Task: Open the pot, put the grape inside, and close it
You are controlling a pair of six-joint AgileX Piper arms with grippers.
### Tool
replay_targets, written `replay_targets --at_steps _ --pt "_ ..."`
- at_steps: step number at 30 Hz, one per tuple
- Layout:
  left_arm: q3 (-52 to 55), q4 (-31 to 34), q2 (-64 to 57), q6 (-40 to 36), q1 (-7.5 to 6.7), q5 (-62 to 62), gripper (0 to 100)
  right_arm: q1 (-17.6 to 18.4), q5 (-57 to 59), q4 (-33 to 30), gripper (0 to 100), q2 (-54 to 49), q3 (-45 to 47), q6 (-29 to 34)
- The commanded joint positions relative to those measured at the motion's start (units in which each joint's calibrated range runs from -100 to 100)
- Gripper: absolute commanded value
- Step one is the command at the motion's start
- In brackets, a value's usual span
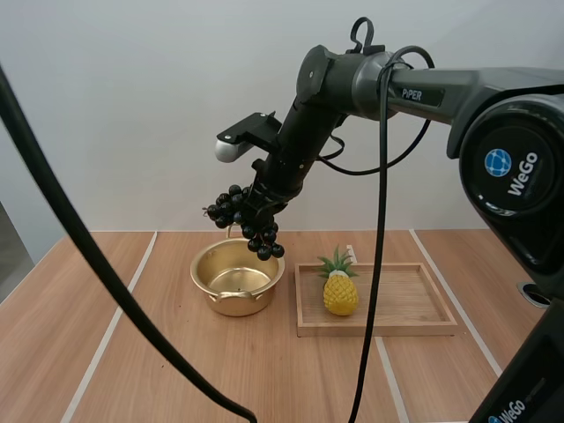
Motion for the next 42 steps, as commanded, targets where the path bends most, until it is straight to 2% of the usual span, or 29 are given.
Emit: replay_targets --at_steps 1,20,29,42 --pt "-0.2 0.3 0.0 0.8 -0.06 -0.6 0 0.0 0.0 0.0 0 -0.1 0.1 0.8" --pt "-0.2 0.3 0.0 0.9 -0.06 -0.2 0 0.0 0.0 0.2 0 11.9 0.1 -0.6" --pt "-0.2 0.3 0.0 0.9 -0.06 1.4 0 0.3 -5.3 0.2 0 16.5 0.1 -0.6" --pt "-0.2 0.3 0.0 2.1 -0.06 1.4 0 4.4 -14.0 0.2 0 22.7 0.0 -0.3"
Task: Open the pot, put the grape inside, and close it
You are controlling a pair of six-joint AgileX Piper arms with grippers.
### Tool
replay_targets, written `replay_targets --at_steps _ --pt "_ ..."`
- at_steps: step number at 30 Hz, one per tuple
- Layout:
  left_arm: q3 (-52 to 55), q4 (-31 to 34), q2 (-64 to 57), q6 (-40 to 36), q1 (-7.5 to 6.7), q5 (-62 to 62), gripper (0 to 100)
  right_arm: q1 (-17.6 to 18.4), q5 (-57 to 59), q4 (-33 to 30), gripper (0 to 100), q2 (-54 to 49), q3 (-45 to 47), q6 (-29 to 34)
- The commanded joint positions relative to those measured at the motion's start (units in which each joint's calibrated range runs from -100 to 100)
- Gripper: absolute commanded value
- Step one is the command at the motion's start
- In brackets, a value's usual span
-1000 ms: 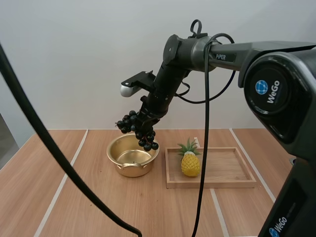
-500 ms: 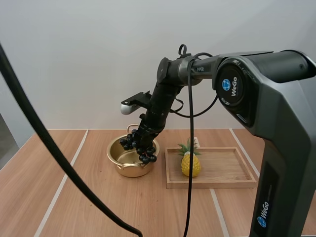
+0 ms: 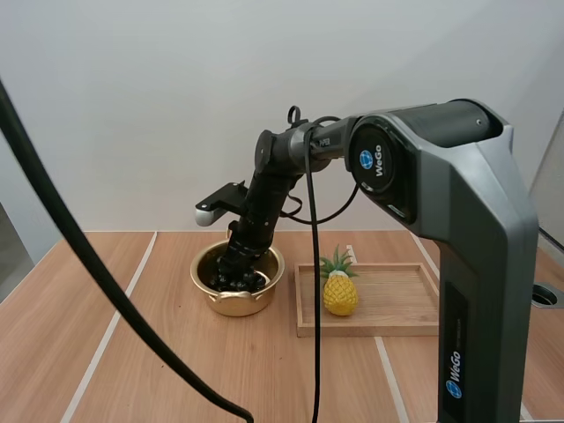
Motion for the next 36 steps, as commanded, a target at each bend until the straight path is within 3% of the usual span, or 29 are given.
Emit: replay_targets --at_steps 1,7,17,36 --pt "-0.2 0.3 0.0 0.3 -0.06 -0.6 0 0.4 -0.2 0.3 0 1.4 0.1 -0.1" --pt "-0.2 0.3 0.0 0.3 -0.06 -0.6 0 0.3 -3.5 -4.7 0 3.0 0.1 2.2" --pt "-0.2 0.3 0.0 0.3 -0.06 -0.6 0 0.3 -14.1 -5.9 0 3.5 -0.3 4.5" --pt "-0.2 0.3 0.0 0.3 -0.06 1.4 0 0.3 -9.6 -5.6 0 5.6 -0.5 4.8"
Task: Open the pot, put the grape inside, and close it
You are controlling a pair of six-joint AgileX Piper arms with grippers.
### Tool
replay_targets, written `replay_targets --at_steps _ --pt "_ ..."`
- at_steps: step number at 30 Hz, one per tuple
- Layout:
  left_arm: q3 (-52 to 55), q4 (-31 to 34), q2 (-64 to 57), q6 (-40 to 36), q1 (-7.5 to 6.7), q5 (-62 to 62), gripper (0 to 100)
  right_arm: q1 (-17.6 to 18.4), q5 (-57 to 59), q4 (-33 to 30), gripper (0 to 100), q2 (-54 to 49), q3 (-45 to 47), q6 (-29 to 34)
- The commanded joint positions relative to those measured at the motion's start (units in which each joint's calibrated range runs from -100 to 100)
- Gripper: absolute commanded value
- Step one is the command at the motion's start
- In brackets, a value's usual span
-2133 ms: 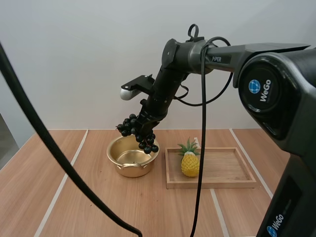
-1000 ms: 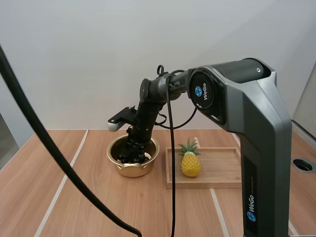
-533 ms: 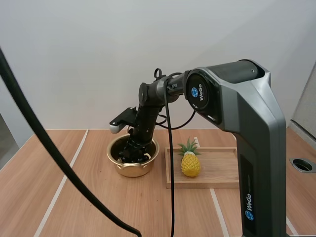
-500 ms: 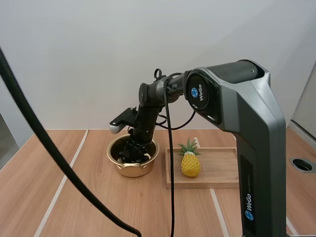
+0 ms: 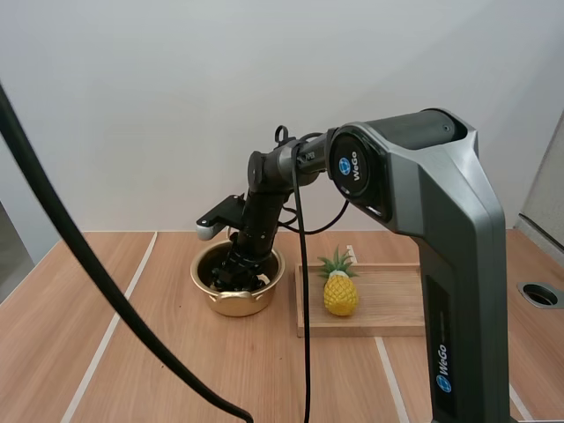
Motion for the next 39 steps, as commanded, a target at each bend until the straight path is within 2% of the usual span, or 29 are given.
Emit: replay_targets --at_steps 1,7,11,13,16,19,20,39 --pt "-0.2 0.3 0.0 -0.1 -0.06 -0.5 0 0.0 -0.9 -0.3 0 0.7 -0.3 0.1" --pt "-0.2 0.3 0.0 -0.1 -0.06 -0.5 0 0.0 -3.1 -0.4 0 0.6 -1.2 2.0" --pt "-0.2 0.3 0.0 0.0 -0.06 -0.5 0 0.0 -3.3 -2.6 0 0.5 -2.0 5.8" --pt "-0.2 0.3 0.0 0.6 -0.06 -0.5 0 0.0 -3.3 -4.3 18 0.5 -2.5 8.2" --pt "-0.2 0.3 0.0 0.6 -0.06 -0.5 0 0.0 -2.5 -5.6 54 0.5 -3.2 9.5" --pt "-0.2 0.3 0.0 0.6 -0.06 -0.5 0 0.0 -1.8 -5.8 95 -0.4 -3.2 9.5" --pt "-0.2 0.3 0.0 0.6 -0.06 -0.4 0 0.0 -1.8 -5.8 100 -0.7 -3.2 9.5" --pt "-0.2 0.3 0.3 0.6 -0.06 2.0 0 0.5 -2.0 -4.6 100 -4.5 -3.2 9.5"
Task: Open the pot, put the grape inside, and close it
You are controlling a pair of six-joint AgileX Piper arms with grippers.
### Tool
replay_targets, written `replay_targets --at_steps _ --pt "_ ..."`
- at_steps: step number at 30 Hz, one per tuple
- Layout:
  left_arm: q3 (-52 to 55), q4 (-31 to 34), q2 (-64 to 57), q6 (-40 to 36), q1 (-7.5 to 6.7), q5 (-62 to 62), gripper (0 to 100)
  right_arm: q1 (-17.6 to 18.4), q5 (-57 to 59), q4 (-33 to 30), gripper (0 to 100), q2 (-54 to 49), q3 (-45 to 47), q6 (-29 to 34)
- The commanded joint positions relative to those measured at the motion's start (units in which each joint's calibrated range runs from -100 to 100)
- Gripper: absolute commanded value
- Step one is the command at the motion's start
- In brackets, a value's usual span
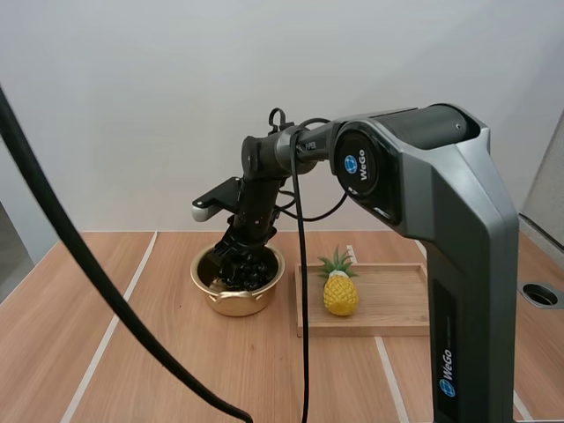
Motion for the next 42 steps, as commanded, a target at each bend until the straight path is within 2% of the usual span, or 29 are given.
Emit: replay_targets --at_steps 1,7,15,20,24,28,29,30,33,42 --pt "-0.2 0.3 0.3 -0.1 -0.06 -0.9 0 -0.1 -2.0 -0.2 100 -1.2 -0.5 0.1" --pt "-0.2 0.3 0.3 -0.1 -0.06 -0.9 0 -0.1 -2.6 -2.9 100 -3.3 -1.0 0.1" --pt "-0.2 0.3 0.8 -0.1 -0.06 -1.0 0 -0.1 -2.5 -4.3 100 -10.6 -6.4 0.3" --pt "-0.2 0.3 0.8 -0.1 -0.06 -1.0 0 -0.1 -2.5 -7.1 100 -16.0 -9.0 4.0" --pt "-0.2 0.3 0.8 -0.1 -0.06 -1.4 0 -1.6 -5.6 -7.6 100 -21.1 -10.0 5.8" --pt "-0.2 0.3 0.8 0.7 -0.06 -2.4 0 -4.6 -9.9 -8.3 100 -26.1 -10.0 6.5" --pt "-0.2 0.3 0.8 1.0 -0.06 -2.6 0 -5.8 -10.6 -8.3 100 -27.4 -10.0 6.8" --pt "-0.2 0.4 0.8 1.0 -0.06 -2.8 0 -8.7 -13.3 -8.3 100 -29.9 -10.0 7.7" --pt "-0.2 0.4 1.1 1.0 -0.06 -2.8 0 -12.6 -15.9 -8.0 100 -33.2 -10.0 7.8" --pt "-0.2 0.4 2.6 0.9 -0.06 -1.5 0 -21.5 -18.3 -7.1 100 -40.6 -10.0 8.3"
